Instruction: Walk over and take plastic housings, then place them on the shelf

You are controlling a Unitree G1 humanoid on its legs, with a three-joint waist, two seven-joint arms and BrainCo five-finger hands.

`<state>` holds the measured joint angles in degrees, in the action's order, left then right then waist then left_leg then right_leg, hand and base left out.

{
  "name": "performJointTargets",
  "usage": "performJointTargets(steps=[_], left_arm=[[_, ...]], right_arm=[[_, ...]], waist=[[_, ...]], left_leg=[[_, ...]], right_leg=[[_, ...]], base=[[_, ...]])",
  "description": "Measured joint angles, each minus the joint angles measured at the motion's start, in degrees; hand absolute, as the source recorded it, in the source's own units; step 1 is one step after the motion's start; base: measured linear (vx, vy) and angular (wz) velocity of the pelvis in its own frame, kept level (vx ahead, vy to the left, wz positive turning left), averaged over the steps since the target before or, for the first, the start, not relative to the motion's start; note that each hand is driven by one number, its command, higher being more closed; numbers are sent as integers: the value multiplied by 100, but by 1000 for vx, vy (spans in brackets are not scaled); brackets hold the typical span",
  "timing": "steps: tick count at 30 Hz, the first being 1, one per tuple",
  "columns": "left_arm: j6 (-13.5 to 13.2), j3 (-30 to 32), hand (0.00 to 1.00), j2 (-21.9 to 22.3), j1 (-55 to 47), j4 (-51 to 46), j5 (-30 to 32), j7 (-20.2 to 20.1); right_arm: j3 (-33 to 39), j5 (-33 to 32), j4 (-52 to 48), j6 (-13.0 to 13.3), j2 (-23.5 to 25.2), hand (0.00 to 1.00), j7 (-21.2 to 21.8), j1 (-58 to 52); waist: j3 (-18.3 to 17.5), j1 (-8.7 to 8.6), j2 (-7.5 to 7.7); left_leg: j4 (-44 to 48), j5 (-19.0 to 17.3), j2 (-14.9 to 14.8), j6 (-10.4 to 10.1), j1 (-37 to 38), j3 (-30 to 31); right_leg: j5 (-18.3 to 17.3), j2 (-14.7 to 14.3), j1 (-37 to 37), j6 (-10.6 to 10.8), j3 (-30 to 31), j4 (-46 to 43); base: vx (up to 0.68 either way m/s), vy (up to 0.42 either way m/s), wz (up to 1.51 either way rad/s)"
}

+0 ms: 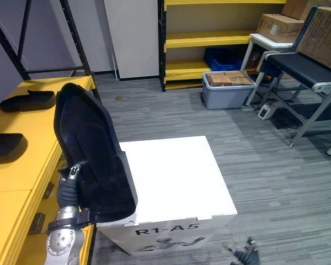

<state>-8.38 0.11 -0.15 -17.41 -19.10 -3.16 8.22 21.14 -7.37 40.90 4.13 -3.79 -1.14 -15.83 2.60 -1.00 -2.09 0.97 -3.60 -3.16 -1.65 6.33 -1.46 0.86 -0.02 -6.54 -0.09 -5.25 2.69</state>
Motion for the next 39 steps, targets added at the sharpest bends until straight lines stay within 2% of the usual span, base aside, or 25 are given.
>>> performJointTargets(steps=[6,9,11,13,15,17,18,19,20,21,22,24,25,26,27,28,29,30,31,33,36,38,39], left_arm=[[2,-142,100,-57,-191,12,-5,-34],[9,-285,100,-36,-267,43,-3,-120],[13,-383,100,-30,-275,43,-2,-120],[13,-456,100,-36,-263,41,-1,-119],[13,-497,100,-47,-210,-21,-1,-96],[13,-565,100,-34,-154,-150,-1,-44],[14,-555,100,1,-91,-237,-1,39],[10,-470,100,35,-32,-303,-2,68],[9,-458,100,55,2,-303,-2,77],[9,-453,100,105,21,-298,-5,119],[9,-471,100,206,9,-294,-13,150],[1,-493,100,260,24,-293,-36,161],[-17,-564,100,271,56,-285,-89,155],[-46,-723,100,231,251,-213,-126,156],[-48,-797,100,199,348,-191,-122,160],[-69,-842,100,200,409,-187,-124,185],[-96,-847,100,155,490,-157,-122,237],[-101,-837,100,161,483,-157,-121,265],[-102,-799,100,160,447,-122,-124,314],[-103,-778,100,156,304,-116,-122,321],[-100,-836,100,164,286,-111,-114,288],[-100,-991,100,157,298,-108,-109,265],[-105,-1069,100,128,322,-93,-101,269]], right_arm=[[-474,123,657,-97,49,0,214,-1],[-712,281,831,-115,-21,0,249,30],[-849,382,956,-123,-76,0,246,54],[-1015,550,1040,-145,-104,0,232,95],[-1180,632,1047,-168,-115,0,206,214],[-1406,668,1049,-167,-203,0,135,403],[-1480,683,1096,-165,-273,0,110,584],[-1475,701,1170,-166,-286,0,78,807],[-1488,722,1207,-173,-273,0,51,892],[-1596,766,1259,-182,-267,0,15,1005],[-1709,831,1257,-181,-265,0,4,1066],[-1783,875,1244,-181,-260,0,-3,1113],[-1786,883,1226,-182,-283,0,-4,1127],[-1764,890,1201,-186,-305,0,-31,1154],[-1767,893,1202,-187,-290,0,-26,1148],[-1735,891,1194,-185,-262,0,-34,1151],[-1685,889,1211,-187,-168,0,-58,1209],[-1686,889,1210,-188,-138,0,-52,1234],[-1688,888,1254,-190,-78,0,-54,1277],[-1693,889,1240,-186,-16,0,-55,1333],[-1675,911,1244,-192,-40,0,-55,1389],[-1667,930,1231,-210,-51,0,-57,1258],[-1640,941,1181,-212,-73,0,-52,1143]], waist=[[10,53,-5],[20,68,25],[53,172,51],[137,277,152],[261,325,235],[415,403,255],[556,492,226],[655,534,164],[690,532,182],[718,556,162],[724,555,157],[701,554,113],[630,529,-54],[624,419,-144],[612,373,-138],[548,310,-219],[564,335,-158],[570,320,-184],[585,344,-178],[573,351,-167],[589,326,-148],[606,293,-124],[635,216,-85]], left_leg=[[-74,24,28,5,137,84],[-117,97,94,33,67,361],[-127,143,141,46,74,556],[0,204,281,31,13,1063],[309,249,479,-12,-293,1634],[436,418,635,-116,-672,2152],[344,600,647,-294,-889,2090],[303,447,451,-119,-1154,1254],[442,421,291,-94,-1317,685],[911,310,-28,-46,-1587,-443],[1485,181,-262,34,-1745,-1014],[2040,87,-458,140,-1744,-1286],[2312,98,-633,279,-1694,-1499],[2284,75,-492,350,-1772,-1774],[2022,109,-350,390,-1740,-1794],[991,118,-54,441,-1417,-1657],[426,231,123,488,-1221,-1807],[342,442,129,530,-1181,-1886],[342,491,242,595,-1131,-1777],[386,457,351,645,-1067,-1708],[483,364,476,743,-1078,-1588],[628,166,578,772,-1007,-1400],[661,126,627,808,-950,-1220]], right_leg=[[-21,38,-143,32,-92,-32],[-97,108,-156,66,-368,-108],[-270,175,-128,74,-581,-380],[-633,362,-96,122,-1025,-915],[-817,539,-84,139,-1592,-1178],[-871,648,-24,126,-2214,-1229],[-858,706,29,111,-2581,-1217],[-834,759,57,78,-3013,-1190],[-834,802,70,77,-3215,-1202],[-835,935,67,77,-3553,-1273],[-835,1077,28,77,-3831,-1360],[-842,1271,-58,91,-4138,-1447],[-883,1332,-146,154,-4398,-1656],[-955,1469,-169,189,-4575,-1764],[-979,1489,-207,209,-4663,-1676],[-920,1487,-333,259,-4936,-1490],[-755,1545,-411,377,-5154,-1345],[-688,1530,-492,375,-5271,-1293],[-622,1562,-605,448,-5386,-1242],[-553,1622,-757,431,-5463,-1234],[-566,1999,-737,419,-5456,-1905],[-635,2385,-583,171,-4794,-2814],[-927,2400,-145,-39,-3612,-3436]], base=[[-40,14,9],[-49,-17,48],[-32,-18,59],[-11,-27,106],[-27,-39,155],[-64,-31,178],[-112,-4,185],[-126,9,171],[-118,50,171],[-39,126,155],[6,158,144],[65,159,96],[88,204,135],[56,247,152],[21,218,173],[44,226,146],[70,151,132],[77,112,97],[52,64,69],[47,90,39],[28,111,26],[1,130,48],[-16,97,78]])
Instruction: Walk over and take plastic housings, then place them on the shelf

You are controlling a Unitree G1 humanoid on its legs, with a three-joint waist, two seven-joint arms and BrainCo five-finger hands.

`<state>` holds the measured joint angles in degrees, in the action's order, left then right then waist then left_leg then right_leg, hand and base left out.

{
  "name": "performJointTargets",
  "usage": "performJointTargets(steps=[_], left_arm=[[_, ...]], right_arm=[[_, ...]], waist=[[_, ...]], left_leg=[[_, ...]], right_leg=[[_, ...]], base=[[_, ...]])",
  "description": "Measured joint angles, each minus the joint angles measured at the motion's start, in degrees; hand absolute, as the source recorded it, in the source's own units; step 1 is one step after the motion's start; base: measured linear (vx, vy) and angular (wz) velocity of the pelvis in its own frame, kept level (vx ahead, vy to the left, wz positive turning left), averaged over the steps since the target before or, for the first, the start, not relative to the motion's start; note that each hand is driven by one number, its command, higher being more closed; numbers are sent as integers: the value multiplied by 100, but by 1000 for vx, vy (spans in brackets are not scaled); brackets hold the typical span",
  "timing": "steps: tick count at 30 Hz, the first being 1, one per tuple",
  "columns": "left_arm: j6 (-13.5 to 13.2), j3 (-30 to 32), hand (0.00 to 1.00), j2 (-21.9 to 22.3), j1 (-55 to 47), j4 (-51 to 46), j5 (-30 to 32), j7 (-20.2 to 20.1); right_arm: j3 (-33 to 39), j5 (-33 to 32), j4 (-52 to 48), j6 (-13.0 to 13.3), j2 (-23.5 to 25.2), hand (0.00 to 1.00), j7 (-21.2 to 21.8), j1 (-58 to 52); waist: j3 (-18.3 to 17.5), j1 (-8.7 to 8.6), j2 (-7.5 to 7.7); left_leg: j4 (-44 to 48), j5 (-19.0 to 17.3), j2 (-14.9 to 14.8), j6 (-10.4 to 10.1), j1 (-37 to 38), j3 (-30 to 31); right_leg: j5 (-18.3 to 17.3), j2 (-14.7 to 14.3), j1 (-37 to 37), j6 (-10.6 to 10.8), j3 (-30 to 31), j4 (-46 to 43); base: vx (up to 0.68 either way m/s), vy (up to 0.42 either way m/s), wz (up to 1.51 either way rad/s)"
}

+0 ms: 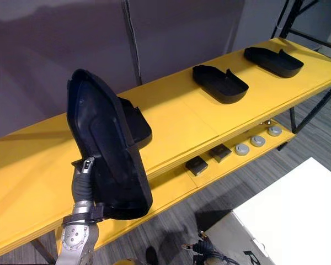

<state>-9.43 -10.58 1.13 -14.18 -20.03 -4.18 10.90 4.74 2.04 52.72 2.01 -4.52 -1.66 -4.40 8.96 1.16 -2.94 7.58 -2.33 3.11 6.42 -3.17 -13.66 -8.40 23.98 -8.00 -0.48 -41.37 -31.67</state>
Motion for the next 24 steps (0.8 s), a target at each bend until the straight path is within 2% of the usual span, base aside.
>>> performJointTargets(steps=[1,2,4,6,7,8,10,11,13,16,20,21,22,23,24], left_arm=[[-21,7,100,-26,64,92,65,7],[-20,8,100,-30,122,163,114,19],[-20,7,100,-36,239,408,125,46],[-16,-26,100,-50,243,540,165,84],[-4,-50,100,-81,218,548,221,97],[4,-69,100,-50,148,545,231,103],[-3,-62,100,80,21,393,232,125],[-12,-24,100,107,-63,309,219,135],[-46,4,100,105,-84,302,217,135],[-42,-1,100,124,-135,302,215,121],[-37,51,100,141,-165,238,214,124],[-37,153,100,160,-193,144,214,128],[-41,306,100,165,-207,53,214,161],[-41,399,100,166,-199,29,214,185],[-46,567,100,164,-176,26,204,274]], right_arm=[[6,1,-116,9,4,0,1,-19],[7,-1,-125,9,23,0,1,-36],[84,-101,-280,14,105,0,-10,-94],[84,-200,-381,22,147,0,-12,-129],[78,-214,-459,24,195,0,-17,-217],[70,-252,-462,20,263,0,-40,-291],[11,-247,-504,19,244,0,-47,-351],[-76,-249,-523,19,256,0,-48,-394],[-151,-250,-634,23,318,0,-48,-479],[-142,-249,-693,23,485,0,-52,-507],[-139,-247,-720,24,507,0,-59,-577],[-137,-247,-725,25,530,0,-64,-579],[-134,-247,-758,27,554,0,-83,-579],[-141,-247,-796,27,562,0,-93,-594],[-146,-247,-859,33,544,0,-124,-605]], waist=[[41,-87,28],[62,-108,48],[148,-178,179],[133,-274,262],[88,-289,389],[29,-247,481],[-59,-128,385],[-117,13,403],[-236,106,434],[-282,79,586],[-286,123,619],[-277,120,632],[-258,120,651],[-242,107,658],[-200,88,618]], left_leg=[[4,-3,10,8,4,256],[-4,-7,16,16,10,351],[-41,65,156,-49,27,808],[-47,77,309,-68,-13,1050],[-96,77,478,-68,17,1146],[-244,106,538,-82,142,1156],[-110,168,304,-195,11,898],[-144,162,219,-203,68,900],[-155,152,128,-222,62,914],[-130,153,106,-229,52,993],[-174,146,175,-240,77,1328],[-117,58,189,-333,23,1385],[184,-291,26,-340,-147,969],[460,-432,-132,-411,-268,635],[1297,-623,-612,-466,-604,-50]], right_leg=[[-457,-469,362,114,1236,-121],[-609,-711,533,121,1742,-104],[-840,-1547,1108,197,3414,48],[-834,-1763,1245,247,4040,337],[-811,-1652,1214,269,4047,815],[-664,-1520,1158,468,3947,909],[-519,-1585,956,434,3623,1169],[-411,-1681,774,399,3585,1473],[-239,-1793,538,365,3535,1871],[-132,-1846,344,359,3374,2150],[-104,-1824,131,387,3006,2245],[-103,-1798,101,388,2892,2244],[-102,-1772,90,390,2773,2236],[-102,-1766,80,390,2711,2224],[-116,-1776,84,369,2606,2162]], base=[[-19,62,84],[-15,6,91],[-18,-17,95],[-27,-73,119],[37,-144,149],[91,-159,122],[124,-156,70],[111,-137,28],[145,-85,1],[109,-42,17],[48,-21,48],[-14,1,57],[-29,-4,56],[-41,-26,55],[-30,-8,34]])
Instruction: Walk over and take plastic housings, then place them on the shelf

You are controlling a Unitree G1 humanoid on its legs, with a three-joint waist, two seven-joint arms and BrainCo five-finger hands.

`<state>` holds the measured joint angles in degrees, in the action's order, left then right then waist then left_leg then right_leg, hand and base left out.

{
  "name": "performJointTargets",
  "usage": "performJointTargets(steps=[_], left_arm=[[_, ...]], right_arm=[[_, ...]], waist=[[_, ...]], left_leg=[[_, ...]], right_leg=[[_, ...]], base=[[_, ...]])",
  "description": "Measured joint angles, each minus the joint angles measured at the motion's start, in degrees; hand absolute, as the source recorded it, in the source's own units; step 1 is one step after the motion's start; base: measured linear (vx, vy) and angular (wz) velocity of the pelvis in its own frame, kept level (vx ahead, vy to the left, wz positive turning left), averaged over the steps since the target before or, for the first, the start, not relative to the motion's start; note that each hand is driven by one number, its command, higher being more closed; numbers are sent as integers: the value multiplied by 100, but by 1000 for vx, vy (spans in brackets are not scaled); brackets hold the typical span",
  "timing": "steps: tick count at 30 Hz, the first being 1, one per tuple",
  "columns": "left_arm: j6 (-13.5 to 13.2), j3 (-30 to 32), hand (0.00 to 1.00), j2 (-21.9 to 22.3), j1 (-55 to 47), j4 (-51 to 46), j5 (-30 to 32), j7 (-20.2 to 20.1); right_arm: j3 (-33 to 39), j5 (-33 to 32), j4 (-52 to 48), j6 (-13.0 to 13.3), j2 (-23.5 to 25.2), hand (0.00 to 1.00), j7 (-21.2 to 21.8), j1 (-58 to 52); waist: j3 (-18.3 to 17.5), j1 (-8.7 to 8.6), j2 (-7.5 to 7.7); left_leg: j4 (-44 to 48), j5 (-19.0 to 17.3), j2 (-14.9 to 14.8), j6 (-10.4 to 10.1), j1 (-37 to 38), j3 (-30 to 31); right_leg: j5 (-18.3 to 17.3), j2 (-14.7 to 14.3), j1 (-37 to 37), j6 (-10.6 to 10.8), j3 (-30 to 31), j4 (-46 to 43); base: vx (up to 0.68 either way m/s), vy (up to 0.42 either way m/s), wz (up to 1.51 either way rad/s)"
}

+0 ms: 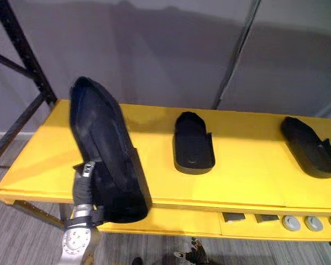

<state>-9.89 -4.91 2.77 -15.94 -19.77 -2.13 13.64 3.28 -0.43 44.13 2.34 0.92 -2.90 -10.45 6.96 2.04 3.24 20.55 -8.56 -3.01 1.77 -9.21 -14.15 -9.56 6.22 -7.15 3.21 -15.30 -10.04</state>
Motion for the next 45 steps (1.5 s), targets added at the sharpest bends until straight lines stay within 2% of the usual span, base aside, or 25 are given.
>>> performJointTargets(steps=[1,2,3,4,5,6,7,8,10,11,12,15,17,18,19,20,21,22,24,26,27,30,35,41,45], left_arm=[[0,65,100,-3,-4,6,-2,15],[-5,149,100,-16,0,44,-2,97],[-4,161,100,-22,2,103,-2,125],[-5,139,100,-24,4,188,-1,141],[-5,82,100,-22,24,297,0,163],[-5,17,100,-16,33,335,2,162],[-11,-107,100,-11,73,382,-1,174],[-11,-119,100,-97,223,479,0,178],[-9,-102,100,-206,394,659,-30,239],[-8,-121,100,-323,393,764,-107,242],[-10,-156,100,-343,406,764,-103,223],[-18,-373,100,-418,429,772,-96,192],[-8,-419,100,-379,371,762,-95,164],[5,-444,100,-309,308,707,-94,101],[-5,-428,100,-263,274,675,-93,63],[19,-425,100,-245,274,676,-92,54],[34,-429,100,-190,283,672,-81,1],[35,-444,100,-92,279,654,-61,-12],[42,-472,100,11,270,626,3,-1],[69,-503,100,4,213,604,125,-34],[73,-521,100,5,214,551,129,-36],[73,-557,100,-1,216,444,129,-44],[132,-516,100,-4,205,444,136,-29],[286,-152,100,-63,316,463,280,-19],[529,326,100,-411,1084,1086,402,-20]], right_arm=[[5,0,48,2,-16,0,-6,29],[8,30,141,4,-76,0,-36,116],[11,37,183,3,-115,0,-49,142],[12,52,199,3,-171,0,-58,133],[12,58,229,2,-243,0,-57,98],[22,66,284,-3,-274,0,-57,77],[138,67,376,-9,-330,0,-60,144],[103,102,548,-9,-242,0,-50,233],[103,144,734,-11,-81,0,-32,316],[104,180,740,-2,-21,0,-5,348],[105,180,732,-2,-21,0,-5,348],[108,210,641,-6,-24,0,-5,338],[103,273,550,-14,-51,0,-1,341],[106,292,434,-28,-65,0,4,360],[109,308,336,-48,-68,0,5,369],[81,299,196,-47,-55,0,24,320],[43,296,77,-46,-50,0,28,231],[37,276,23,-45,-53,0,27,159],[4,288,10,-51,-100,0,50,92],[16,147,-27,-53,-169,0,25,-4],[6,144,-67,-52,-164,0,23,-38],[3,127,-51,-53,-77,0,10,-142],[68,122,-49,-57,79,0,5,-200],[108,145,-39,-57,128,0,15,-280],[110,208,91,-62,99,0,92,-277]], waist=[[-2,39,0],[6,38,52],[7,27,84],[1,3,90],[-46,-129,5],[-86,-184,-65],[-170,-246,-160],[-186,-392,-17],[-164,-372,105],[-169,-383,98],[-166,-389,93],[-139,-278,97],[-133,-217,101],[-64,-213,54],[55,-190,-21],[78,-202,-16],[75,-266,-3],[64,-257,16],[28,-231,49],[-6,-251,-77],[-16,-252,-93],[-128,-117,4],[-255,-110,101],[-426,-102,83],[-508,-121,49]], left_leg=[[326,-93,-171,48,-128,-178],[1330,-367,-549,139,-476,-289],[1698,-481,-743,78,-541,-284],[1845,-544,-983,-54,-520,-181],[1695,-536,-1270,-131,-431,137],[1400,-320,-1383,-196,-331,338],[715,-243,-1216,-853,-34,892],[367,-389,-928,-962,12,950],[309,-334,-724,-880,-25,948],[418,-336,-618,-877,-50,953],[446,-337,-595,-875,-66,958],[633,-440,-562,-725,-87,798],[605,-446,-554,-633,-26,538],[384,-444,-488,-381,154,286],[364,-445,-492,-341,272,162],[350,-440,-506,-316,329,149],[288,-440,-451,-217,366,195],[189,-414,-307,-219,396,195],[91,-341,-63,-254,340,202],[-57,-264,-100,-297,373,250],[-78,-171,-166,-293,396,254],[-114,-102,-345,-387,450,194],[-286,-107,-397,-401,652,0],[-666,-81,-396,-393,974,-195],[-1084,193,-359,-362,1111,-222]], right_leg=[[-10,27,32,-16,2,-30],[-21,184,106,-15,-36,-24],[-18,337,115,-6,-95,-14],[20,488,82,61,-93,-7],[80,619,70,164,-83,-9],[94,658,72,209,-82,-22],[157,792,129,434,-8,-2],[305,959,129,376,41,170],[662,1081,105,469,10,333],[1144,1169,95,598,16,347],[1248,1194,115,595,28,328],[1417,1287,372,529,105,-37],[1559,1382,605,286,43,-275],[1549,1423,641,182,81,-311],[1139,1349,801,344,200,-809],[490,1043,960,497,495,-1507],[-216,535,1030,416,853,-2043],[-622,141,1022,250,1094,-2119],[-1008,100,922,-126,1122,-1813],[-942,18,843,-134,1048,-1540],[-830,-41,749,-153,982,-1415],[-663,-219,563,-232,972,-1058],[-415,-284,276,-150,1110,-570],[-64,-323,104,-144,1309,-254],[259,-358,86,-176,1326,-35]], base=[[-19,98,7],[-6,121,-30],[28,200,-39],[58,249,-24],[71,341,-8],[78,465,1],[85,586,22],[74,604,32],[2,488,27],[-34,403,10],[-49,357,11],[-111,217,-22],[-157,157,-58],[-193,136,-61],[-202,124,-62],[-206,42,-28],[-183,-19,5],[-179,-55,16],[-90,-48,15],[-39,-50,27],[8,-59,18],[95,-51,-8],[162,22,-13],[73,73,-18],[-24,36,-3]])
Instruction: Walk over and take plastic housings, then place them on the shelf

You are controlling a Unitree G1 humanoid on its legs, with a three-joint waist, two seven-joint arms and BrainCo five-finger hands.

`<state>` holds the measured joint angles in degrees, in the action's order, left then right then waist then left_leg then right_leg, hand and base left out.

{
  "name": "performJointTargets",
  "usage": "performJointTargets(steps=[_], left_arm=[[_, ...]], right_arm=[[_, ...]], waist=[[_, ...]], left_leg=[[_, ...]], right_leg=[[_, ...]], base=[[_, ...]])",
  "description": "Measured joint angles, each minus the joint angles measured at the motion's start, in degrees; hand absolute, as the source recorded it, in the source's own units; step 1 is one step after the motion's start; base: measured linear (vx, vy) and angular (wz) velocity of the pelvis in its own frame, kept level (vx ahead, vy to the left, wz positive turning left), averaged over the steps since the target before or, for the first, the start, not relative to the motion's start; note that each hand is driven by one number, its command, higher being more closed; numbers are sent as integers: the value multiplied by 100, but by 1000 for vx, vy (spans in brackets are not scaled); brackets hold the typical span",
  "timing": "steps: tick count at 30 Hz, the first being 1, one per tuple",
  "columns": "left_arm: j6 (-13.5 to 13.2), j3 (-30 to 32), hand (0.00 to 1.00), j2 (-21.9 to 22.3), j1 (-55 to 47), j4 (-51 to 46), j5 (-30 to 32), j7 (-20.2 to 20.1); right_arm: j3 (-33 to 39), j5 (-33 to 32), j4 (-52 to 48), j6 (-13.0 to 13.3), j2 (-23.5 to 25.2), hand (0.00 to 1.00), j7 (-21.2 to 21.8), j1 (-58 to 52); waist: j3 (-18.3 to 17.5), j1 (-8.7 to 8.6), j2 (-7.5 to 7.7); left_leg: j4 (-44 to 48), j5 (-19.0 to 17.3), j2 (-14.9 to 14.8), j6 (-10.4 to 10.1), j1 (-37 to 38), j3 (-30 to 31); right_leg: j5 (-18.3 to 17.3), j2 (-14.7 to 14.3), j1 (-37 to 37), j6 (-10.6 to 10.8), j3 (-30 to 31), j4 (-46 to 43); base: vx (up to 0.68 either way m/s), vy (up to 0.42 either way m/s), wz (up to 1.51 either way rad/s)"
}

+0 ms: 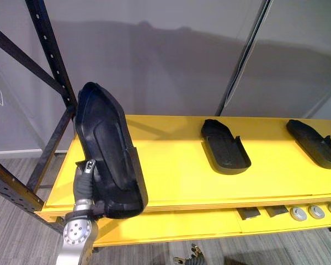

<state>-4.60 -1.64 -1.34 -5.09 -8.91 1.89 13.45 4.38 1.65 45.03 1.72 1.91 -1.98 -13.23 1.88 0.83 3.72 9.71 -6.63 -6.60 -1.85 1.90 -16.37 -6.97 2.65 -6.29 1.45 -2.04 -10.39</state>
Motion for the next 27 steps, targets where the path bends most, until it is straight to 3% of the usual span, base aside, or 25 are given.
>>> performJointTargets(steps=[3,6,8,12,19,27], left_arm=[[212,333,100,-335,675,849,75,22],[487,591,100,-631,1202,1800,244,112],[608,670,100,-636,1415,2250,277,120],[773,738,100,-633,1508,2732,282,145],[830,1008,100,-912,2076,3539,408,251],[871,1189,100,-1343,2780,4282,412,265]], right_arm=[[-8,69,107,-10,-43,0,102,55],[-17,92,233,-11,-116,0,192,204],[-18,94,231,-12,-203,0,228,241],[-15,87,160,-42,-327,0,265,289],[-9,89,158,-41,-366,0,286,272],[0,90,219,-32,-368,0,286,314]], waist=[[-15,-33,-21],[-8,-192,-35],[43,-229,-100],[112,-362,-236],[121,-357,-206],[117,-434,-145]], left_leg=[[-523,350,89,2,184,-3],[-1170,830,226,8,308,61],[-1492,1050,279,4,363,95],[-1503,1127,280,-26,337,132],[-1502,1125,263,-21,108,233],[-1473,1089,420,49,132,200]], right_leg=[[160,0,-3,-26,5,228],[164,26,77,-29,1,375],[161,32,95,-29,-9,477],[112,2,161,-12,-5,441],[111,-128,323,-6,319,614],[287,-70,291,-32,554,699]], base=[[-87,-9,-3],[-161,-27,3],[-192,-18,2],[-215,-8,1],[-70,13,-5],[68,19,-4]])
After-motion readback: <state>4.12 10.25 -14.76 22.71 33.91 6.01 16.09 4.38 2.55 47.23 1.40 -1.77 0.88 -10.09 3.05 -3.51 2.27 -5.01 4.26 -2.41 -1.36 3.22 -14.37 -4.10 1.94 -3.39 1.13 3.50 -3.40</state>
